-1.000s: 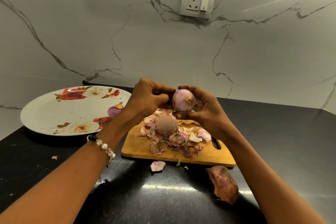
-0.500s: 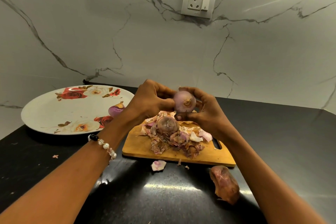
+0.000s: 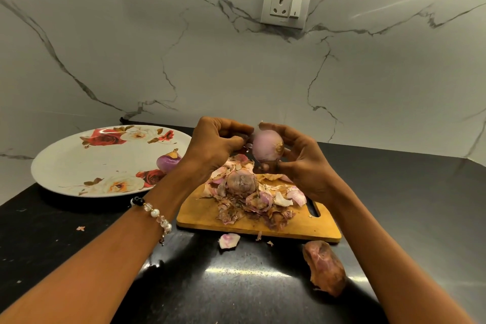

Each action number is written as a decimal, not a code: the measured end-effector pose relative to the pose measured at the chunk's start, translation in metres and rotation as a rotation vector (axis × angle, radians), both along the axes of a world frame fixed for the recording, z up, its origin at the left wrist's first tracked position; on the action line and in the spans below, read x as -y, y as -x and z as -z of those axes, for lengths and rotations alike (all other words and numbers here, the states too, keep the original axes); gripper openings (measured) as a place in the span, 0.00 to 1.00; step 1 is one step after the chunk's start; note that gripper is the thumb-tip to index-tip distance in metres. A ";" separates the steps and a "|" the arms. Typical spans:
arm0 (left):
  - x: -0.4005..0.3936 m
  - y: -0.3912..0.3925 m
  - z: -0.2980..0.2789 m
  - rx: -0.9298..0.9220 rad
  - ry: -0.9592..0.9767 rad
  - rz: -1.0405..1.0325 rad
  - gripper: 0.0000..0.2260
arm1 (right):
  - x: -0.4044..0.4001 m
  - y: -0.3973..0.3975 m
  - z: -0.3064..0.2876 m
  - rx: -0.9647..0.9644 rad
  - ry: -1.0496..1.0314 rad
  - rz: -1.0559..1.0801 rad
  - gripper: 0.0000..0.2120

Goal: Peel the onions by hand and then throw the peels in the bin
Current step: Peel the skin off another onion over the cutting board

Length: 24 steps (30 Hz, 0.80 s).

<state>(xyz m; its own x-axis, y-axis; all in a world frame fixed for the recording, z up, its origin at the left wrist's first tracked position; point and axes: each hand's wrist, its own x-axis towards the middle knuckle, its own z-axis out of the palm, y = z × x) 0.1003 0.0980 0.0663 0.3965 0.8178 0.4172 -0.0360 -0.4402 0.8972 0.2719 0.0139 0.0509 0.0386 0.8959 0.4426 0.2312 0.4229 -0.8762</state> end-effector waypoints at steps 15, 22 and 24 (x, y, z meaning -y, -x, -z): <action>0.001 0.013 -0.013 -0.241 -0.172 0.101 0.11 | -0.001 -0.003 0.001 0.119 0.056 -0.004 0.37; -0.001 0.013 -0.010 -0.287 -0.185 0.054 0.09 | -0.001 0.001 0.001 0.223 0.073 0.021 0.36; 0.001 0.012 -0.010 -0.304 -0.210 0.042 0.08 | -0.001 0.001 0.002 0.264 0.070 0.035 0.36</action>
